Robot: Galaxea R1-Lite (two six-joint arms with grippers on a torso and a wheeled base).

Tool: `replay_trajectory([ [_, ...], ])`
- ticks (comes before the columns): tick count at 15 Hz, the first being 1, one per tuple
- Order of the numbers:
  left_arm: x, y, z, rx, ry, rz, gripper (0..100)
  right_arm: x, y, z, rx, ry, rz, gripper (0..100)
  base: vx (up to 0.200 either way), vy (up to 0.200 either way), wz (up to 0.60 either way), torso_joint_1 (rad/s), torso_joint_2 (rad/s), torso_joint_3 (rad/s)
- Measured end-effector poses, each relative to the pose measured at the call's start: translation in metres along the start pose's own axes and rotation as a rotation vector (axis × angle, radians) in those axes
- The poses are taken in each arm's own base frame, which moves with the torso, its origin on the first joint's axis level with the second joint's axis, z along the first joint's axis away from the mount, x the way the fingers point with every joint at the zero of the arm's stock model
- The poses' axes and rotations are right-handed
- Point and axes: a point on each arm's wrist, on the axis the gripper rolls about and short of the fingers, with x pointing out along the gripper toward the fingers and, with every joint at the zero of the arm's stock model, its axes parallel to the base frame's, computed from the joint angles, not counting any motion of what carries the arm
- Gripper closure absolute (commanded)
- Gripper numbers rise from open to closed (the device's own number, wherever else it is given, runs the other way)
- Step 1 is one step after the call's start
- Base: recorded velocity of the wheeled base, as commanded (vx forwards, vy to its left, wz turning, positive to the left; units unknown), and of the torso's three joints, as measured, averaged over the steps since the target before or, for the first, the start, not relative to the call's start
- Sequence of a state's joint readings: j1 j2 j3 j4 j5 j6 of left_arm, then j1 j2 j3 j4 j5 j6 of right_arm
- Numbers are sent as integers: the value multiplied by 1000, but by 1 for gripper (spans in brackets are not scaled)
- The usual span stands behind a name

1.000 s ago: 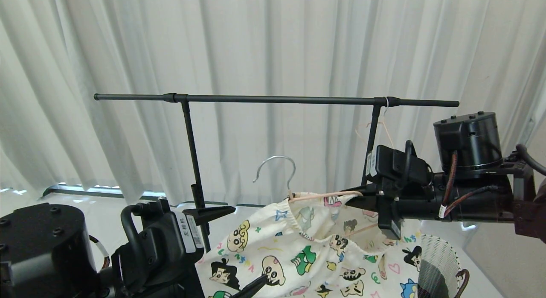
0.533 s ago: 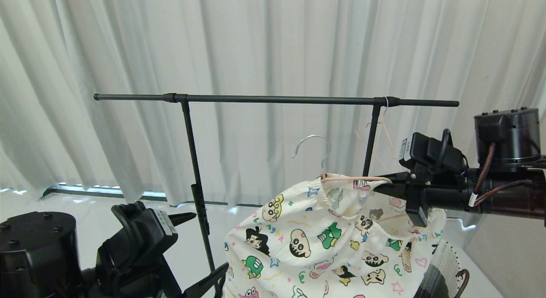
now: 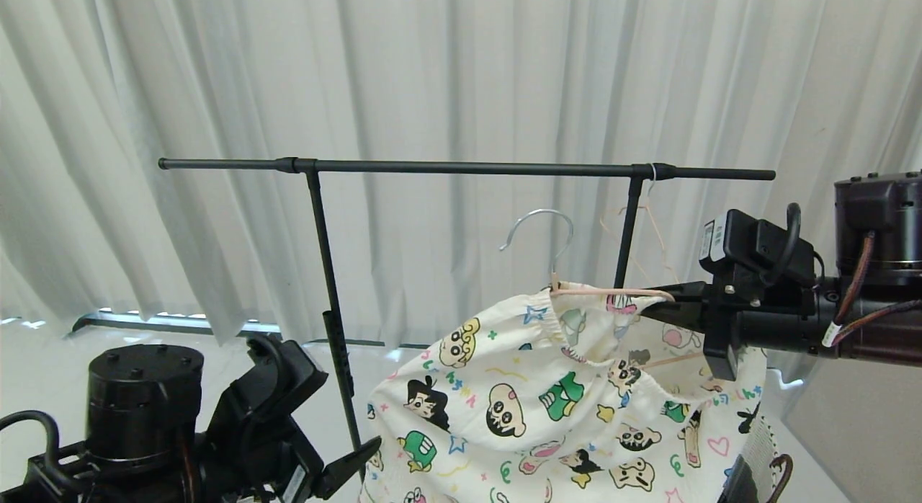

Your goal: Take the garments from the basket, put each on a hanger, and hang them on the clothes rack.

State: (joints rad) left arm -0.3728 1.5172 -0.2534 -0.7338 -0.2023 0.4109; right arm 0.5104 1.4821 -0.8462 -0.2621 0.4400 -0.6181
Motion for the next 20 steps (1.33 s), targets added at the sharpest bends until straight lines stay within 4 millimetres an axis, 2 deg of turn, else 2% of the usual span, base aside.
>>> replay_trajectory([
  [1, 4, 1, 1, -3, -9, -28, 0, -1, 1, 2, 2, -5, 2, 100, 0, 0, 0, 0, 0, 0],
  [2, 6, 1, 2, -2, -18, -63, 100, -1, 2, 3, 3, -11, 5, 100, 0, 0, 0, 0, 0, 0],
  [7, 9, 0, -3, -8, -9, -111, 100, -4, 4, 7, 2, -23, 3, 100, 0, 0, 0, 0, 0, 0],
  [14, 6, 35, -27, -123, 73, 37, 100, -10, 4, 11, 73, -35, -14, 100, 0, 0, 0, 0, 0, 0],
  [20, 1, 37, -32, -139, 85, 56, 100, -12, 1, 13, 229, -34, -83, 100, 0, 0, 0, 0, 0, 0],
])
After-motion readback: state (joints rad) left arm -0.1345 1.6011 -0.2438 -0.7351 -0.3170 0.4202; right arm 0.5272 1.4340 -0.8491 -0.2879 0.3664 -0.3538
